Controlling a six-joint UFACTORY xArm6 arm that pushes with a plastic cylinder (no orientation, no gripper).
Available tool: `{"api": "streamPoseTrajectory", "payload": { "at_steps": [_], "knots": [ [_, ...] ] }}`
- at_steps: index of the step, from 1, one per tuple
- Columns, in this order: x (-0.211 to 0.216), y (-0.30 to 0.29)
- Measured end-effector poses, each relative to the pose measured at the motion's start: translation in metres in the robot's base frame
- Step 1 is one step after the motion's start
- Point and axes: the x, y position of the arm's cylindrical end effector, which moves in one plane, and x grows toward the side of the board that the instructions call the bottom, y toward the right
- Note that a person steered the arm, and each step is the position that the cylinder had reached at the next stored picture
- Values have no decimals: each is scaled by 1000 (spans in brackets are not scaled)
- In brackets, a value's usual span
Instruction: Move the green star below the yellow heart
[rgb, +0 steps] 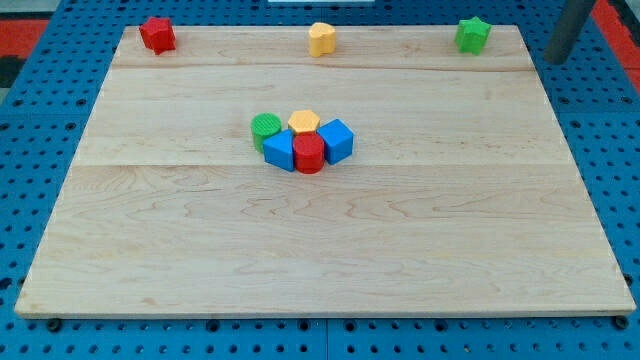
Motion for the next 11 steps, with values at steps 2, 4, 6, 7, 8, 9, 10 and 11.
{"api": "streamPoseTrajectory", "payload": {
  "at_steps": [2,4,6,7,8,9,10,11],
  "knots": [
    [-53,-13],
    [-41,-91],
    [-19,-144],
    [7,-156],
    [14,-176],
    [14,-200],
    [14,-218],
    [13,-246]
  ]
}}
